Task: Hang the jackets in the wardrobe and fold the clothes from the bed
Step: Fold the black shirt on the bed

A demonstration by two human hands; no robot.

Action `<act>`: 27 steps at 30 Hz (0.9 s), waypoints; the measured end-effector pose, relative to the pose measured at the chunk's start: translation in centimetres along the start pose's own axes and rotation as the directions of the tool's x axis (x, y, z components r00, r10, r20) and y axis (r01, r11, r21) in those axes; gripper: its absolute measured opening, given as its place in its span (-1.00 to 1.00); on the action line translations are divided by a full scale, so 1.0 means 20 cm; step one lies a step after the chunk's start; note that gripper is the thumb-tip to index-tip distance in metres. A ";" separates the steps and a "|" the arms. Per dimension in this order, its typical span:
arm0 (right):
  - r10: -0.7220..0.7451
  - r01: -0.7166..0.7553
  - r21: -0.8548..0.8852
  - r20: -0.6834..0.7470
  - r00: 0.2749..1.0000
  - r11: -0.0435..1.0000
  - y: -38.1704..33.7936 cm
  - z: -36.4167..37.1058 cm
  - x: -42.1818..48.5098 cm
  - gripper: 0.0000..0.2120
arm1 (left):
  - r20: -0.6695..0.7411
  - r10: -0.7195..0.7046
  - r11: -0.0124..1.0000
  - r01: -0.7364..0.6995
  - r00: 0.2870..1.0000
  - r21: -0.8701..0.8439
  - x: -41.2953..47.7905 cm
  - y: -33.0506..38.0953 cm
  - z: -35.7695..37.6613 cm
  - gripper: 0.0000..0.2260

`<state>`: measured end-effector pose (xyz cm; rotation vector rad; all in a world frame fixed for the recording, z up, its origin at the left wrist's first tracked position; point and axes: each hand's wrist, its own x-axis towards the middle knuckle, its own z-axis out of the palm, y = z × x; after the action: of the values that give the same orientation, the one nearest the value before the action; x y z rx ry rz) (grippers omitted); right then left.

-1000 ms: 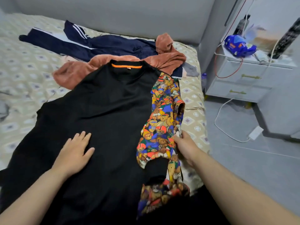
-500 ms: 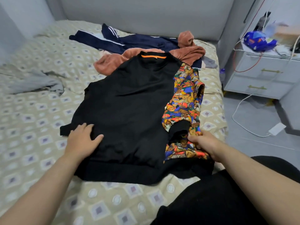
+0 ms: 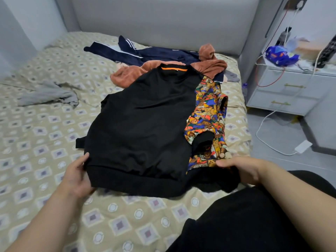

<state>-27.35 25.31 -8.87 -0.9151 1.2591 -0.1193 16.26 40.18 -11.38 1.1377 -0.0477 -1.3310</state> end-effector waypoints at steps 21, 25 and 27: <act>-0.638 0.117 -0.882 -0.234 0.733 0.457 0.03 0.01 -0.02 -0.61 | 0.187 0.070 0.981 -0.101 0.980 0.164 -0.12 -0.04 0.01 -0.44; -0.437 0.123 -0.992 0.106 0.893 0.012 0.02 0.19 -0.03 -0.24 | 0.047 0.273 0.764 -0.246 0.961 0.597 -0.14 -0.10 0.13 -0.60; -0.329 0.071 -0.993 0.100 0.939 -0.099 0.04 0.22 0.01 -0.35 | 0.034 0.363 0.608 -0.264 0.931 0.749 -0.14 -0.10 0.18 -0.66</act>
<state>-23.96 28.03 -9.43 -2.5520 1.2251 0.6817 11.59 40.48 -9.30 1.8070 -0.7456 -0.9078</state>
